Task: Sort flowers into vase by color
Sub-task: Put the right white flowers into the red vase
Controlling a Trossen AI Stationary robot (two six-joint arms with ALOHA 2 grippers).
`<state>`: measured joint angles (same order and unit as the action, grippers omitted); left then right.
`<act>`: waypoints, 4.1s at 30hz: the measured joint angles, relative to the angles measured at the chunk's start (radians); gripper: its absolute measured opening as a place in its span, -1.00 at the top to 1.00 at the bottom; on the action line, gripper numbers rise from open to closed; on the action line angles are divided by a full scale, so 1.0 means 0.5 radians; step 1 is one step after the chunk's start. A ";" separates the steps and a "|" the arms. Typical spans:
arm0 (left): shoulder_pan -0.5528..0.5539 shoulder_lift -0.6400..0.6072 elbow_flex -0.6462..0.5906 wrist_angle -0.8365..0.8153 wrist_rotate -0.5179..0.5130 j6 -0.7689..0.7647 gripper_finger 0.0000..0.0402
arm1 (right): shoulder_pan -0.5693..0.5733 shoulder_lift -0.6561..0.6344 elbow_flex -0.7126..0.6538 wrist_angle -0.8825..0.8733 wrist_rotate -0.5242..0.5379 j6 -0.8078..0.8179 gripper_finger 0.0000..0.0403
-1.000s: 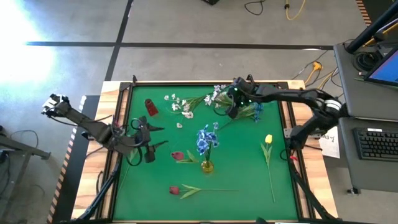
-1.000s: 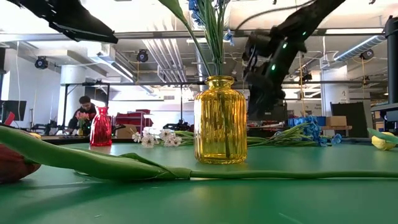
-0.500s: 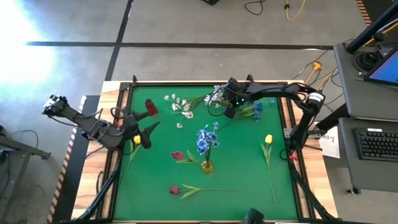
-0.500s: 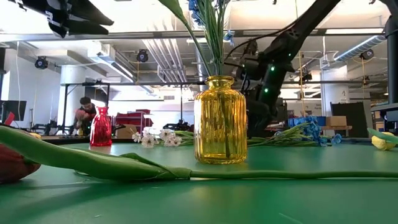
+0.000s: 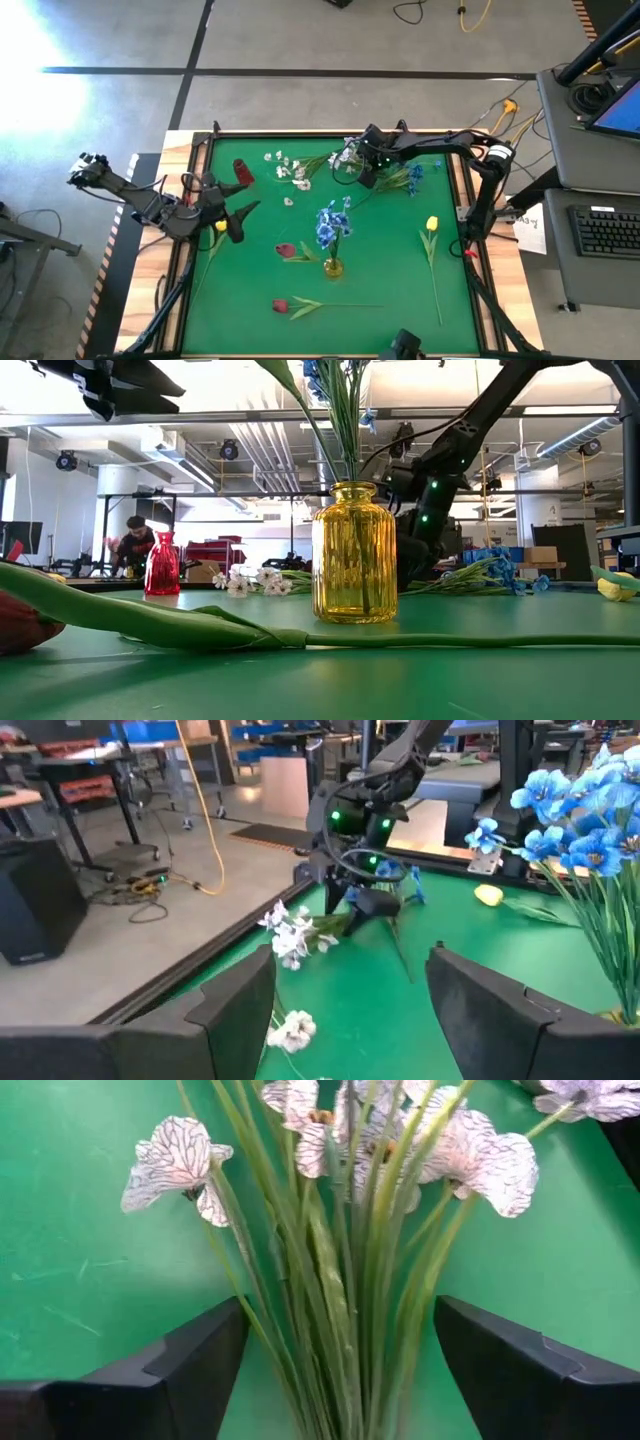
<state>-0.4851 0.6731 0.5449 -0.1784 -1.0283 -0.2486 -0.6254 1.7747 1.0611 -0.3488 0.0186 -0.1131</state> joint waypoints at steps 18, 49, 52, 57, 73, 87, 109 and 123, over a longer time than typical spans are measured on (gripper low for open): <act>0.176 0.071 0.035 0.506 0.387 0.522 -0.15 | -0.001 -0.107 0.004 -0.036 -0.036 0.069 0.72; 1.390 0.450 0.031 1.230 2.047 0.592 -0.15 | 0.002 -0.926 0.020 1.147 -0.787 0.241 0.81; 1.501 0.566 0.052 1.360 2.195 0.592 -0.15 | 0.002 -0.873 0.021 1.497 -0.948 0.316 0.81; 1.662 0.798 0.227 1.366 2.377 0.592 -0.15 | 0.003 -0.793 0.022 1.881 -0.997 0.446 0.81; 2.052 1.624 0.980 1.314 3.037 0.425 -0.15 | 0.133 -0.712 0.023 2.144 -1.114 0.530 0.81; 2.065 1.912 1.289 1.299 3.393 0.321 -0.15 | 0.147 -0.714 0.023 2.145 -1.101 0.395 0.81; 2.083 1.939 1.377 1.255 3.272 0.314 0.97 | 0.146 -0.717 0.022 2.104 -1.087 0.488 0.63; 2.217 1.838 1.370 1.131 3.264 0.299 1.00 | 0.105 -0.731 0.022 1.960 -1.089 0.491 -0.07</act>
<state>0.6233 1.5922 1.2302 0.3873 0.6038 -0.0993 -0.5729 1.4090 1.0721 0.6312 -0.5256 0.1326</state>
